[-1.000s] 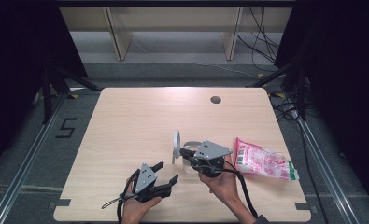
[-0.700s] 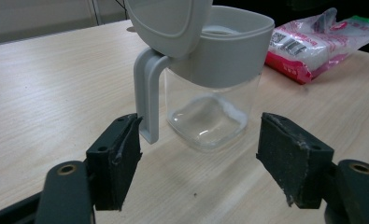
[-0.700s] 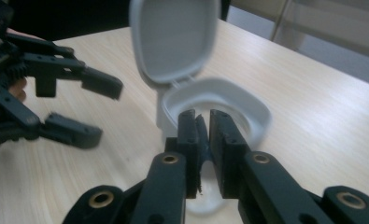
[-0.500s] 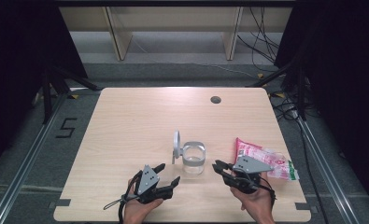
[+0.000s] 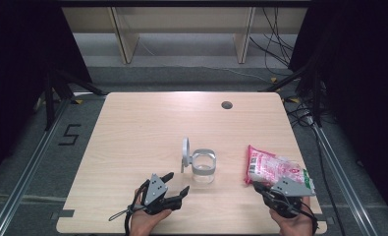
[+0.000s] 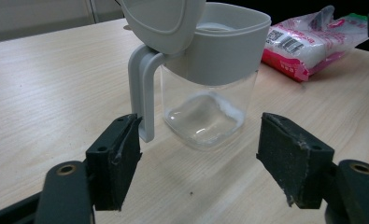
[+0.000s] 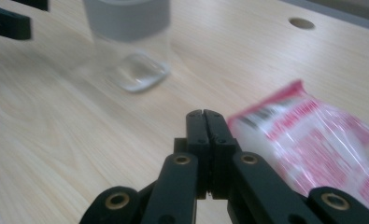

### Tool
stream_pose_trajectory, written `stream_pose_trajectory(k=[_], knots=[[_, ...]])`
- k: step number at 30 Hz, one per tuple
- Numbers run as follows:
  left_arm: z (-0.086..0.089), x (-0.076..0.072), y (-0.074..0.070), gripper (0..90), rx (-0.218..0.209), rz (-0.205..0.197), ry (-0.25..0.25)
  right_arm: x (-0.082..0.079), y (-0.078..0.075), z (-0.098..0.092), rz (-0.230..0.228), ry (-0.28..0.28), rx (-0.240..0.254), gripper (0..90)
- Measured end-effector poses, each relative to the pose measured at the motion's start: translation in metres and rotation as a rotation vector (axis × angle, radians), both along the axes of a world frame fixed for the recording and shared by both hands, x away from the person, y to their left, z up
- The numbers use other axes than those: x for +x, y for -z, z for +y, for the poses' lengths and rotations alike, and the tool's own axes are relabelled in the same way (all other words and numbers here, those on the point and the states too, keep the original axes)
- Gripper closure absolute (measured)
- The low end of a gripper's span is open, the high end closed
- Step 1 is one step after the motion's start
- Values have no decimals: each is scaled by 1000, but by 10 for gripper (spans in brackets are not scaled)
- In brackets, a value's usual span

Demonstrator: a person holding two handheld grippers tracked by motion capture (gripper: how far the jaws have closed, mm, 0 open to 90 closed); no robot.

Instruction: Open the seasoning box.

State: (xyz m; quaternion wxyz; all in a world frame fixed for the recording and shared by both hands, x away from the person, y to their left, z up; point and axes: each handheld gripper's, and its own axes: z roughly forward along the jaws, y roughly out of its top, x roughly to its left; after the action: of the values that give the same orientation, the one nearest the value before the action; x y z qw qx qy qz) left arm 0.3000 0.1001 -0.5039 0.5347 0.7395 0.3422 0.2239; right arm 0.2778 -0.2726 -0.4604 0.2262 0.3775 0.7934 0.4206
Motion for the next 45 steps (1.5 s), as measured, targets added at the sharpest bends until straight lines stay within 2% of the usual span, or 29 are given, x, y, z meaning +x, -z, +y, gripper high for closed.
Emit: stream_pose_trajectory(k=[1,2,3,7,10,11,14,16,17,18,19,20,21,24,25,26,29,30,31,32,33,34,35,36,37,39,40,44,45], knots=[[0,0,0,292,13,1,1,-4,0,-4,30,34,9,900],[2,2,-1,292,28,-20,19,-3,2,-10,17,36,-4,900],[1,2,-1,292,21,-25,22,-3,4,-14,21,41,1,900],[1,2,-1,292,33,-15,16,-5,11,-27,47,85,-47,900],[1,3,-1,292,17,-24,16,-6,15,-32,83,117,-60,900],[0,1,0,292,1,7,1,-4,16,-35,69,109,-66,900],[-1,1,1,291,-2,10,5,-1,18,-39,78,107,-82,900],[0,2,0,291,15,1,4,1,21,-40,62,115,-103,900],[-2,2,2,291,-6,11,-1,0,21,-39,95,134,-79,900],[-1,1,2,291,13,16,-1,2,22,-39,100,140,-87,900],[-2,2,3,291,8,3,13,7,23,-42,53,116,-131,900],[-2,2,3,291,7,7,16,7,22,-41,94,131,-111,900],[-2,2,3,292,0,13,8,9,23,-42,70,132,-128,900],[-2,1,4,291,11,14,6,13,23,-45,73,159,-151,900],[-2,1,3,291,20,13,9,16,24,-48,60,138,-162,900],[-3,1,3,291,13,16,7,16,24,-45,88,161,-139,900],[-3,1,3,292,12,14,6,20,26,-46,61,149,-186,900],[-3,0,3,291,14,15,8,20,25,-45,88,154,-188,900],[-3,0,3,291,12,18,7,22,25,-46,69,162,-201,900],[-2,2,3,291,18,-8,25,23,26,-46,90,161,-192,900],[-3,1,3,292,3,11,8,23,26,-48,75,167,-203,900],[-4,1,3,292,-4,10,8,25,25,-50,74,166,-218,900],[-3,1,3,292,12,3,20,26,26,-51,64,182,-203,900],[-3,0,3,292,9,13,12,27,26,-51,90,181,-200,900],[-2,1,3,292,25,-6,28,28,26,-52,83,191,-195,900],[-2,1,2,292,21,-4,23,31,25,-54,67,201,-219,900],[-4,0,3,292,3,15,12,33,25,-55,85,202,-211,900],[-5,-1,3,291,1,12,11,41,24,-58,55,227,-223,900],[-5,-1,3,292,2,14,16,43,25,-58,70,220,-213,900]])
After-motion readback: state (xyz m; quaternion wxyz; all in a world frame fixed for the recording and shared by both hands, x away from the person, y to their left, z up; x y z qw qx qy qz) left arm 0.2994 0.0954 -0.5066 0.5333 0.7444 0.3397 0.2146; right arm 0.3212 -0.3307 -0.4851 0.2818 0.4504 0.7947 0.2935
